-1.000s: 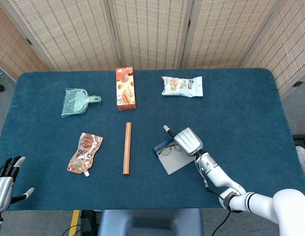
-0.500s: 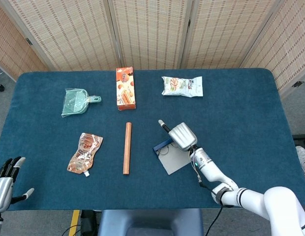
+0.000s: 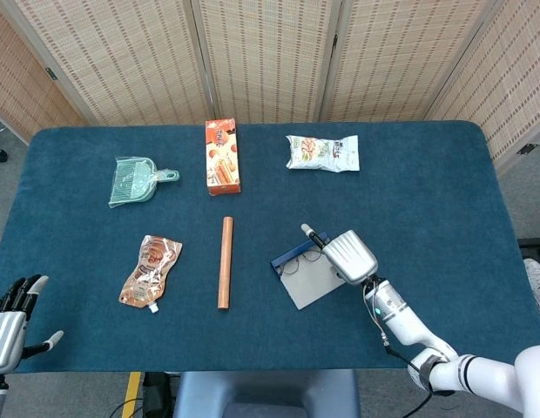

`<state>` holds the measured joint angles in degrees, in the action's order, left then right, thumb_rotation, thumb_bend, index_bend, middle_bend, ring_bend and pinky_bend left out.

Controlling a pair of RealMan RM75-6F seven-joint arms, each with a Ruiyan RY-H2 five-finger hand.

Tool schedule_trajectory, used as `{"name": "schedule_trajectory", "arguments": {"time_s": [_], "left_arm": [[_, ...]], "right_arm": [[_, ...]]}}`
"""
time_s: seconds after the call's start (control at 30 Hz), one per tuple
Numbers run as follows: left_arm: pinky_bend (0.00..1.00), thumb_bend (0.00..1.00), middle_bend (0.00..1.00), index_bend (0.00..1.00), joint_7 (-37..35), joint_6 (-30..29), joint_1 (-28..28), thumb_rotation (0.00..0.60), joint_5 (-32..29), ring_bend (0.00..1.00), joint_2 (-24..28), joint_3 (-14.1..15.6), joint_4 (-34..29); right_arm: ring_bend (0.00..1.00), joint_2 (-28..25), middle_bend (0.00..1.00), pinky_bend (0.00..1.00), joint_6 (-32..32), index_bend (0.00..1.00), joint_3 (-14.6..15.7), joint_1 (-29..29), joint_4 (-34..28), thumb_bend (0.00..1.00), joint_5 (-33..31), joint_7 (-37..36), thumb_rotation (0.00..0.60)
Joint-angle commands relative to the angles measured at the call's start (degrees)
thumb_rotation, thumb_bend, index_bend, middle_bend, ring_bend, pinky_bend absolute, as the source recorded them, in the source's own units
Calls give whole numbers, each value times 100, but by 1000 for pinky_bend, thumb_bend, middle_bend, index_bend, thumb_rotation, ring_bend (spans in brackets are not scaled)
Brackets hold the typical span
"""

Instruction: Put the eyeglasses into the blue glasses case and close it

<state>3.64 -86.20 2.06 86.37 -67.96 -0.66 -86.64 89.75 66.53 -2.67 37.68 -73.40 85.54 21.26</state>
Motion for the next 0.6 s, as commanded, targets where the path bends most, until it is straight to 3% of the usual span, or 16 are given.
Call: {"name": "schedule_trajectory", "arguments": {"time_s": [0.03, 0.27, 0.6], "left_arm": [[258, 189, 117, 121, 13, 16, 21, 600, 16, 98, -12, -4, -21], [258, 189, 117, 121, 69, 27, 71, 600, 85, 98, 6, -4, -93], [258, 189, 117, 121, 55, -1, 41, 600, 82, 98, 15, 24, -96]], "right_arm": [[955, -40, 767, 856, 233, 213, 174, -196, 42, 150, 223, -310, 600], [970, 243, 800, 865, 495, 259, 420, -423, 386, 181, 588, -553, 600], [1000, 636, 840, 892, 508, 290, 419, -530, 1267, 181, 681, -746, 600]]}}
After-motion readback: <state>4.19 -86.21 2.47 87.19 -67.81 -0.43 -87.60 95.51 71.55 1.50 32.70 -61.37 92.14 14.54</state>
